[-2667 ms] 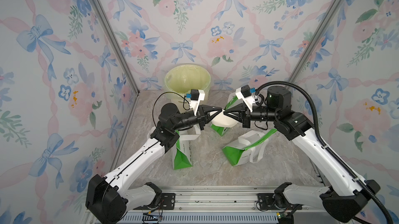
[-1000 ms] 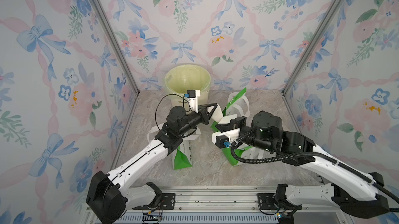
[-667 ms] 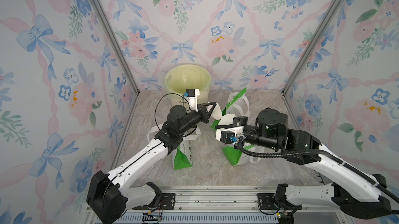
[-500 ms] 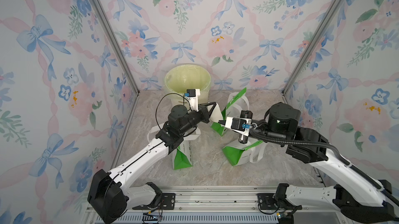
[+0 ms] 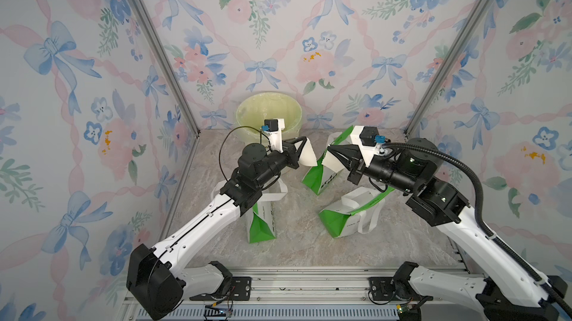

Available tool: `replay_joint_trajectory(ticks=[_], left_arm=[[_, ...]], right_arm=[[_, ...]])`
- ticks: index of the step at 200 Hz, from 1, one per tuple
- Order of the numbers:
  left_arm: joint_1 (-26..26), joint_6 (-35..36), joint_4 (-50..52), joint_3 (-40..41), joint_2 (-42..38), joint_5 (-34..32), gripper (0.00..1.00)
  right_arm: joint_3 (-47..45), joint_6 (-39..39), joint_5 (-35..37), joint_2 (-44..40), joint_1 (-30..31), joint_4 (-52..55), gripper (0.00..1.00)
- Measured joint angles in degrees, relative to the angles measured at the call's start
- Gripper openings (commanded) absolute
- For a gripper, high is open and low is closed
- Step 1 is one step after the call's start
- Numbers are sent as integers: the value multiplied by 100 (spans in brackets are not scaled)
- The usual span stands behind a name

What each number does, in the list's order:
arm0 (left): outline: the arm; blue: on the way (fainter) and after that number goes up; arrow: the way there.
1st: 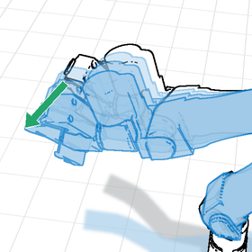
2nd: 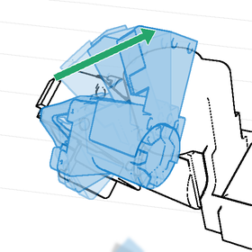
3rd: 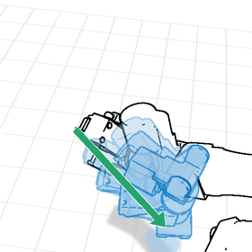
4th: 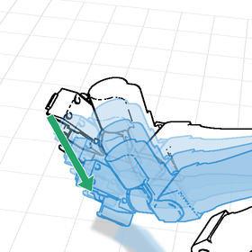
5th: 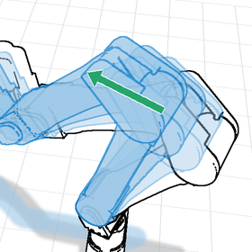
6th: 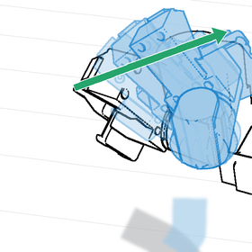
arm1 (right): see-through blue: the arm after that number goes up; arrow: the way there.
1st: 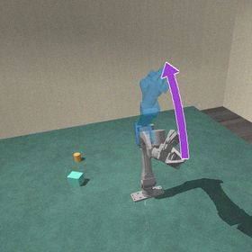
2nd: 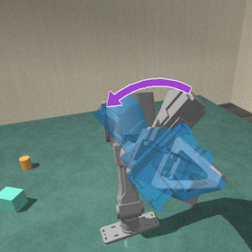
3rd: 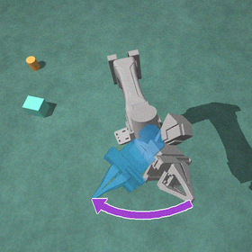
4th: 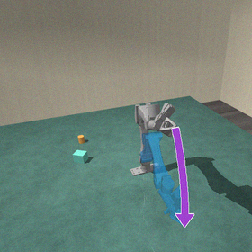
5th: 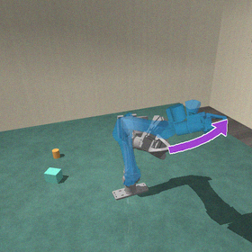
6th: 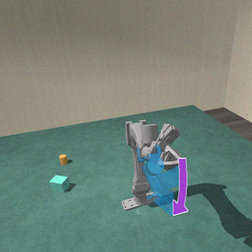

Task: Shred takeout receipts and throw away
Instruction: Shred the takeout receipt, then place the takeout receipt in the trash bin.

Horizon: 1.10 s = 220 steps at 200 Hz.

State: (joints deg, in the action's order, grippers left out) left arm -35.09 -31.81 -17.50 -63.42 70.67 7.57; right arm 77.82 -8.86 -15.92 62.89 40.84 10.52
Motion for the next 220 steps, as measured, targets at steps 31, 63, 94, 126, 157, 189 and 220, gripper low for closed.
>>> replay_joint_trajectory(ticks=[31,63,94,126,157,189,220], left_arm=[[289,299,-13,-455,37,-404,0],[752,527,-24,-1001,487,-791,0],[1270,715,-17,-1587,1255,-1003,0],[1635,811,-4,-1871,1976,-1084,12],[1799,887,83,-1945,2476,-1060,42],[1880,872,149,-2046,2704,-979,55],[1895,979,131,-2243,2653,-828,54]], right_arm=[[-44,461,120,232,-48,-289,0],[-76,695,157,273,-63,-474,0],[-76,765,160,273,-63,-531,0],[-127,828,201,271,-63,-553,0],[-138,848,247,271,-63,-546,0],[-138,848,269,271,-63,-516,0],[-138,944,267,271,-68,-520,0]])
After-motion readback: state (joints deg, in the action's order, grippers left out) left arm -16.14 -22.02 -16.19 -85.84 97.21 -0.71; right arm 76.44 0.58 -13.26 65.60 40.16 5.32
